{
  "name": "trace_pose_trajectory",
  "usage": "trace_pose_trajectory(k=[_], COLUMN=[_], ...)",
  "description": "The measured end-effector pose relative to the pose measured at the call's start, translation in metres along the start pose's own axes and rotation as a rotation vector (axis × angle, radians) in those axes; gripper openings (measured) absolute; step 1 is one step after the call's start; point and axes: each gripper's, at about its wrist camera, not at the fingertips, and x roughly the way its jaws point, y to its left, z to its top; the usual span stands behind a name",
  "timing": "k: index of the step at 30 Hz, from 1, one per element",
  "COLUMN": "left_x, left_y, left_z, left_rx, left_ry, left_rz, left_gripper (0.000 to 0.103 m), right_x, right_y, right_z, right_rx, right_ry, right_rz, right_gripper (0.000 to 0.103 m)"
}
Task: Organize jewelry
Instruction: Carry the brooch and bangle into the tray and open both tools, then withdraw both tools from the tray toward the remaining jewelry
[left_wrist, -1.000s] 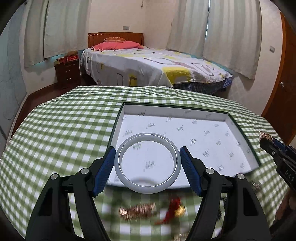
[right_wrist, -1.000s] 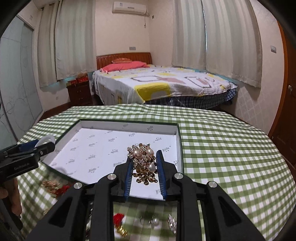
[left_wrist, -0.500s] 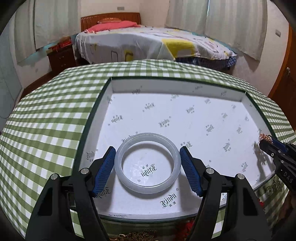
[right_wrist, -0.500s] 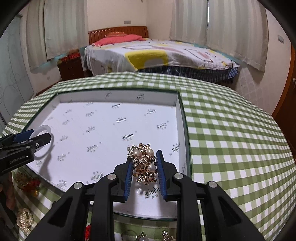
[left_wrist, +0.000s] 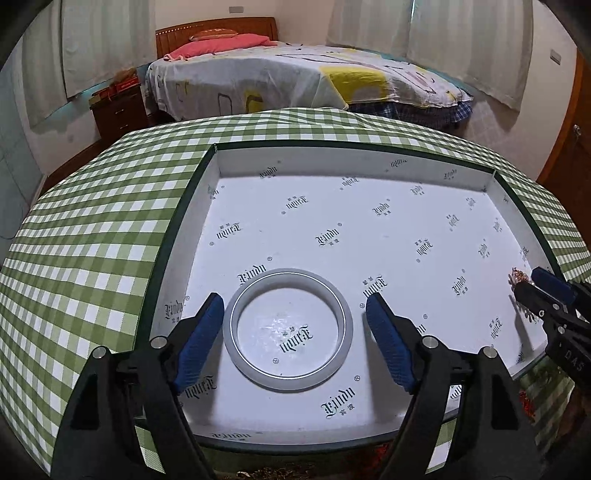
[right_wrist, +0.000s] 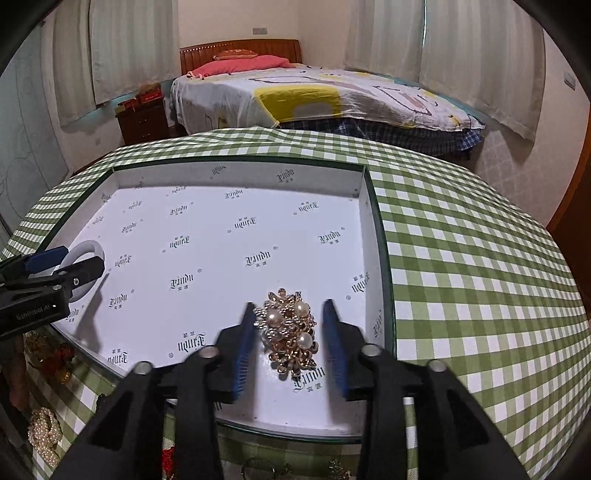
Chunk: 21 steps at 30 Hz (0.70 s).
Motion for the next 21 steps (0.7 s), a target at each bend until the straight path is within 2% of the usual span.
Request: trace_pose_trajectory(k=[11, 16, 21], left_x=[-0.009, -0.036, -0.075], left_y=[-0.002, 0.001, 0.008], left_z=[-0.001, -0.007, -0.027], left_rx=[-0.015, -0.027, -0.046], left_ry=[-0.027, -0.094, -0.182], left_rz=[-0.008, -0.001, 0.010], left_gripper=[0.083, 0.083, 0.084], right_x=[-0.012, -0.037, -0.065], right_y=[-0.001, 0.006, 0.016], right_z=[0.001, -0.004, -0.022], right_rx=[0.007, 0.009, 0.015], right_ry=[-0.039, -0.092, -0.134], right_rz=[0.022, 0.029, 0.036], right_gripper=[0.052, 0.056, 0.056])
